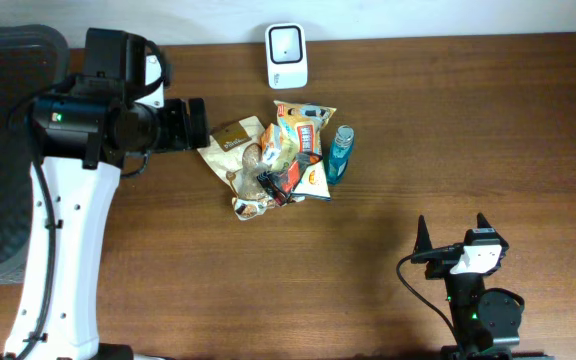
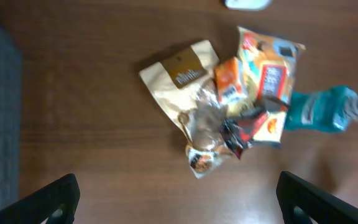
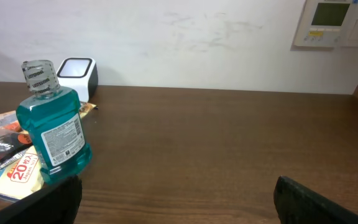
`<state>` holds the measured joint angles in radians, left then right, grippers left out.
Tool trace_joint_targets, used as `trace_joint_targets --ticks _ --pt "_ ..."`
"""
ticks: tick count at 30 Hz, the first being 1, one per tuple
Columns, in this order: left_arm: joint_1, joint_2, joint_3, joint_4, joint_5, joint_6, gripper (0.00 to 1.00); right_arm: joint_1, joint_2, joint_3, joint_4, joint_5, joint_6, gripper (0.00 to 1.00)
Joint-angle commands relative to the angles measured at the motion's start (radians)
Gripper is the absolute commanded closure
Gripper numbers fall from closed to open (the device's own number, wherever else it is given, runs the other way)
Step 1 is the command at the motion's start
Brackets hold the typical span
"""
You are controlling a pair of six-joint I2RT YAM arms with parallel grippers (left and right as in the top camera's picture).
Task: Scan the item barcode
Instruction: 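Open the left gripper and raise it above the pile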
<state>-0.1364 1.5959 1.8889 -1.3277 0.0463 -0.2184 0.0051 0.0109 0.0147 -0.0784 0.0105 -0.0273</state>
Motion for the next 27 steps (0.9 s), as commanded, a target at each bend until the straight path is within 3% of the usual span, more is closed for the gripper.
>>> trace_joint_targets --ticks 1,10,12,19,27 --pt "0.002 0.004 0.006 0.019 -0.069 -0.043 0.01 -0.006 -0.008 -0.009 -0.003 0.002 -0.002 0.02" --pt "0.004 0.007 0.006 0.033 -0.16 -0.043 0.01 -0.006 -0.008 -0.009 0.0 0.0 0.003 0.02" --pt "0.004 0.007 0.006 0.029 -0.159 -0.043 0.01 -0.005 -0.008 -0.009 0.004 -0.043 0.061 0.02" --pt "0.004 0.007 0.006 0.029 -0.156 -0.043 0.01 -0.005 -0.008 -0.009 0.08 -0.529 0.428 0.02" --pt "0.004 0.007 0.006 0.028 -0.156 -0.043 0.01 -0.006 -0.008 -0.008 0.303 -0.552 0.568 0.02"
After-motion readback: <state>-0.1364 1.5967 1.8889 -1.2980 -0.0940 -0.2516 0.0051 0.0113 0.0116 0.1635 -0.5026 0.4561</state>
